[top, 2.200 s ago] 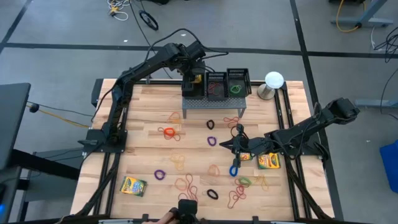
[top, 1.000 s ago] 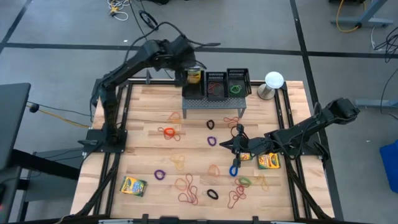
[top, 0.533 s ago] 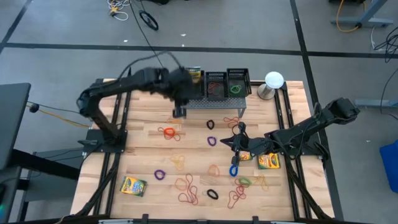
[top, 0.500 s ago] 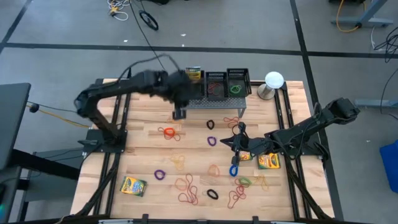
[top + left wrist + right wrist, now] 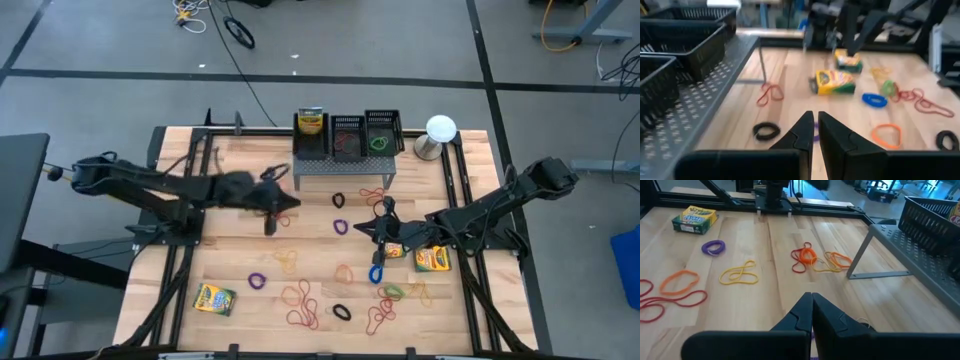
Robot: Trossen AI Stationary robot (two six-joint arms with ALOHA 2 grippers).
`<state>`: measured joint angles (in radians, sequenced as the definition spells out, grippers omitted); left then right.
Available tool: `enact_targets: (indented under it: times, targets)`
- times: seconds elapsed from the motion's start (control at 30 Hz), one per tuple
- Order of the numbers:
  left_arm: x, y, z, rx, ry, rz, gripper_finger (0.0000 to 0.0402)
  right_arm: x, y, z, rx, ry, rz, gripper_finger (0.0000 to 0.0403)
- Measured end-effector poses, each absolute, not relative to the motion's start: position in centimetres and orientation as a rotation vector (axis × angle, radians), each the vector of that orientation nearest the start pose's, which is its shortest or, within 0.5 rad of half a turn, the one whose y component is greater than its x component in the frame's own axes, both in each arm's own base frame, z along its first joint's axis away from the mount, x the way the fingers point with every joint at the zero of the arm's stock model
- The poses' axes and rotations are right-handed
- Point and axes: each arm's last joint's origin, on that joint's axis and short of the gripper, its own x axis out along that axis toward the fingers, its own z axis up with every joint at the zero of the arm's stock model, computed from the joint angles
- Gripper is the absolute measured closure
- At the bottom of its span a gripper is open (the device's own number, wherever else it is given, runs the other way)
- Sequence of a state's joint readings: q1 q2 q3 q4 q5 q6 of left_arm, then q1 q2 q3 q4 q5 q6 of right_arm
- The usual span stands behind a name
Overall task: Sort rubber bands into baskets
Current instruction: Put the blue spring rubberband into the right black basket on the shelf
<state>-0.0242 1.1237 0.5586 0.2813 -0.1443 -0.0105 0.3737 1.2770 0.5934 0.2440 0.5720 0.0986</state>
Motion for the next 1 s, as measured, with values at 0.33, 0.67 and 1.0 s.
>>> enact_targets:
  times: [0.33, 0.67, 1.0]
  targets:
    - [21.2, 0.3, 19.8, -0.108, 0.096, 0.313, 0.0367, 25.5, 5.5, 21.2, -0.058, 0.319, -0.307, 0.0394]
    - [22.0, 0.2, 19.4, 0.03, 0.083, 0.249, 0.0396, 26.9, 3.8, 19.0, -0.053, 0.406, -0.315, 0.0394]
    - [20.4, -0.1, 18.2, 0.031, -0.06, 0.198, 0.0394, 27.1, 6.0, 19.6, -0.046, 0.407, -0.246, 0.0394]
